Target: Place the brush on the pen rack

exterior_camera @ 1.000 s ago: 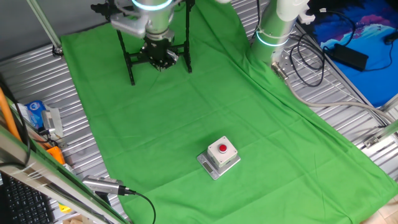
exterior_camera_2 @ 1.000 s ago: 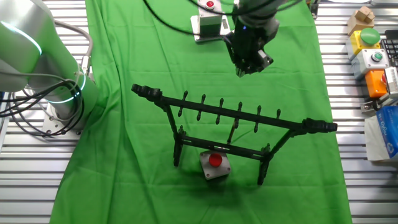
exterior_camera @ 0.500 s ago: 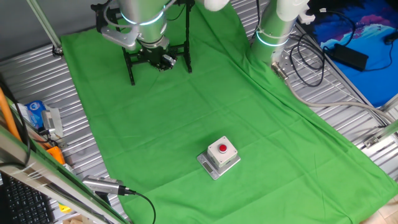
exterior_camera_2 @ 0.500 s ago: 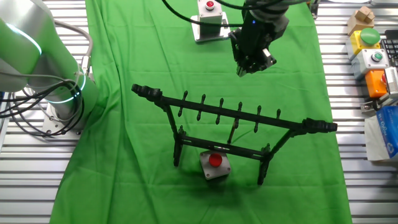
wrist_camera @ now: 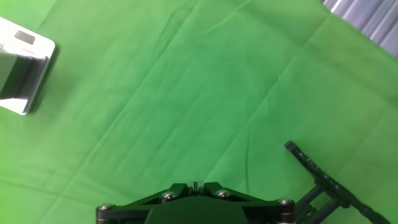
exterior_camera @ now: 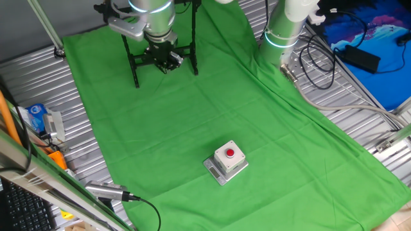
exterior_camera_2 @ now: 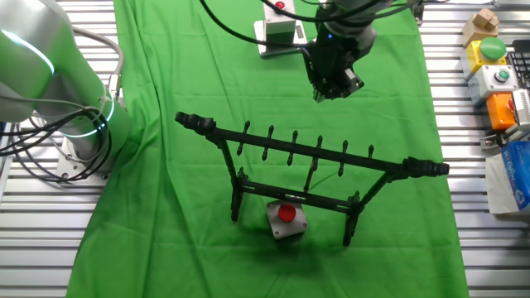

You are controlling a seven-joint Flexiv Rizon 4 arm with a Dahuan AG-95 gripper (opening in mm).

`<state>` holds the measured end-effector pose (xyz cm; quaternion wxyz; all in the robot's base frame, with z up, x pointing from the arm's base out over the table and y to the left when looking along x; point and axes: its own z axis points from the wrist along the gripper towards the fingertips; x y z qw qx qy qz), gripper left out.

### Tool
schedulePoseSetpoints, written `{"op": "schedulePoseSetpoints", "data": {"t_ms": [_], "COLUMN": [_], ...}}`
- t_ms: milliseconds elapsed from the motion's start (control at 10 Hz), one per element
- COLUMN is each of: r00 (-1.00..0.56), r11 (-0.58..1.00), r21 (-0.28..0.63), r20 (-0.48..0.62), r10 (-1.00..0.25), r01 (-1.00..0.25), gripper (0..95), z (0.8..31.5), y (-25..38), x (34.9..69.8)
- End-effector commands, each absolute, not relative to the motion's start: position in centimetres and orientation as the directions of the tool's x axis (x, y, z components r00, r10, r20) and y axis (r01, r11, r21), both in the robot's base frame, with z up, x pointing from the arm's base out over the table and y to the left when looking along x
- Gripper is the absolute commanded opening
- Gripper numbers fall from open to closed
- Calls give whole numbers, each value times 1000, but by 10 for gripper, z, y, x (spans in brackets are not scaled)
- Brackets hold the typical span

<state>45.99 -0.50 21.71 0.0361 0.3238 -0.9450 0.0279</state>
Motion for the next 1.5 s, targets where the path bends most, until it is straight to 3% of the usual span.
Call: {"op": "schedulePoseSetpoints", "data": {"t_ms": [100, 800, 1500], "r00": [-786, -724, -678], "r11": [789, 730, 685], "r21": [-17, 11, 18], "r20": [106, 116, 129], "r10": [-609, -680, -724], "r01": [-614, -683, -728], "gripper": [0, 0, 0], "z": [217, 216, 197], "y": [-5, -5, -53], "x": [461, 463, 558]}}
